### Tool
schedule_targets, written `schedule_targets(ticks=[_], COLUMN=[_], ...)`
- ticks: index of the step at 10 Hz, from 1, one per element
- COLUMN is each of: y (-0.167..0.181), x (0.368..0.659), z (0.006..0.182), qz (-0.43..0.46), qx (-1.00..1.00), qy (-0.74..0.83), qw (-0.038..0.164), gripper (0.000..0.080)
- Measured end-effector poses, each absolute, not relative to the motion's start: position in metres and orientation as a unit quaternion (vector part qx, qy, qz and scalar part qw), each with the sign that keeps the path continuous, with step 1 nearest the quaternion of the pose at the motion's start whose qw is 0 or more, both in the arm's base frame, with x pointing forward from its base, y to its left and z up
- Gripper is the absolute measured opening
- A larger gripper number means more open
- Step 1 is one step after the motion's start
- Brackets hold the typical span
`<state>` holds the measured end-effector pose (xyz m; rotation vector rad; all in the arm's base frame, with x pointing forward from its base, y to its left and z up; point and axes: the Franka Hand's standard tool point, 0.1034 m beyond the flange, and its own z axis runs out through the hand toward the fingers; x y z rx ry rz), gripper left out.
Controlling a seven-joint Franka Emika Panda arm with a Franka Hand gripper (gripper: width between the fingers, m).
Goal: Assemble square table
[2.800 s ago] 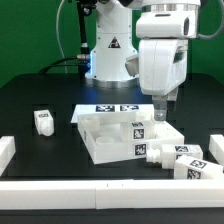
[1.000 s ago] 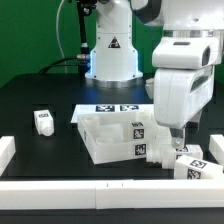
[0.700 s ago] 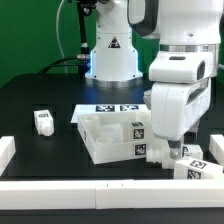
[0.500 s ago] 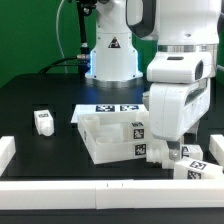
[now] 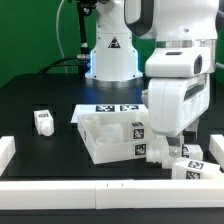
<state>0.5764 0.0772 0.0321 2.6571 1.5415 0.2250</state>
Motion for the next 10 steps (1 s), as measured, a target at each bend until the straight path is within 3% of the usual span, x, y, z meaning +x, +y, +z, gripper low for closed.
schedule_targets(ticks=[7, 10], y=[0.066, 0.08], x=[0.578, 0.582], z=[0.026, 0.043], qz=[0.081, 0.067], qx=[0.859, 0.857], qy=[0.504, 0.509], qw=[0.032, 0.034], gripper=[0.065, 0.065])
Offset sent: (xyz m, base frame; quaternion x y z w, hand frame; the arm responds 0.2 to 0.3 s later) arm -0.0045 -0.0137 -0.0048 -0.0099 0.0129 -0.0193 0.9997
